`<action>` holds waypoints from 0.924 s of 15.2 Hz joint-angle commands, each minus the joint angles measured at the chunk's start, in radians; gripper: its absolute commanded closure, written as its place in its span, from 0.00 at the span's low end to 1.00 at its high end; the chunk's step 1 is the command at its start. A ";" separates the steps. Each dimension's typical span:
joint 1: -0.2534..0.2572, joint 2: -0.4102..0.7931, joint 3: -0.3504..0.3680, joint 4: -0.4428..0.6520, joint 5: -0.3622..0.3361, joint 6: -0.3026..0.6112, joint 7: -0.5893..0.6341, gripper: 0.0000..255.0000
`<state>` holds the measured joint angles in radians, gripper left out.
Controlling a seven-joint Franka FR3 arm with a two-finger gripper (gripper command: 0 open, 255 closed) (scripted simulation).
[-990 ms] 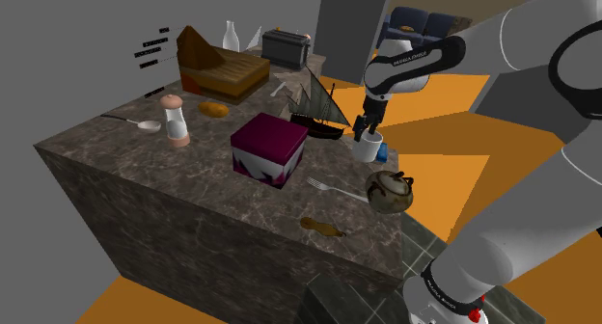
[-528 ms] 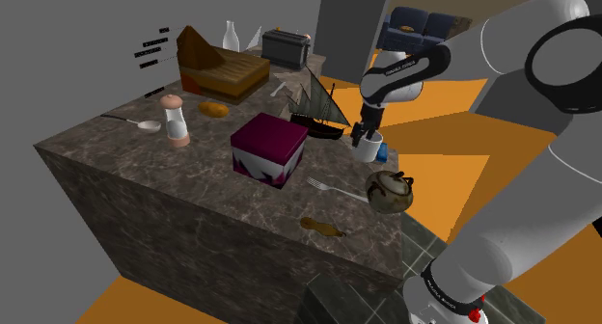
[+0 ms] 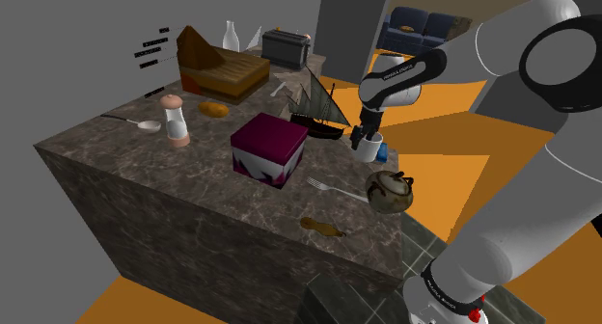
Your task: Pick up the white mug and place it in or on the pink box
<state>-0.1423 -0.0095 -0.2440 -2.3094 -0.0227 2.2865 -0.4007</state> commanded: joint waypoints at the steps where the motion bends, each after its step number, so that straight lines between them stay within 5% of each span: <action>1: 0.000 0.000 0.000 0.000 0.000 0.000 0.000 0.00; 2: 0.000 0.000 0.000 0.000 0.000 0.000 0.000 1.00; 14: 0.000 -0.025 0.001 0.017 -0.007 -0.041 0.005 1.00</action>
<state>-0.1412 -0.0280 -0.2426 -2.2989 -0.0279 2.2578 -0.3953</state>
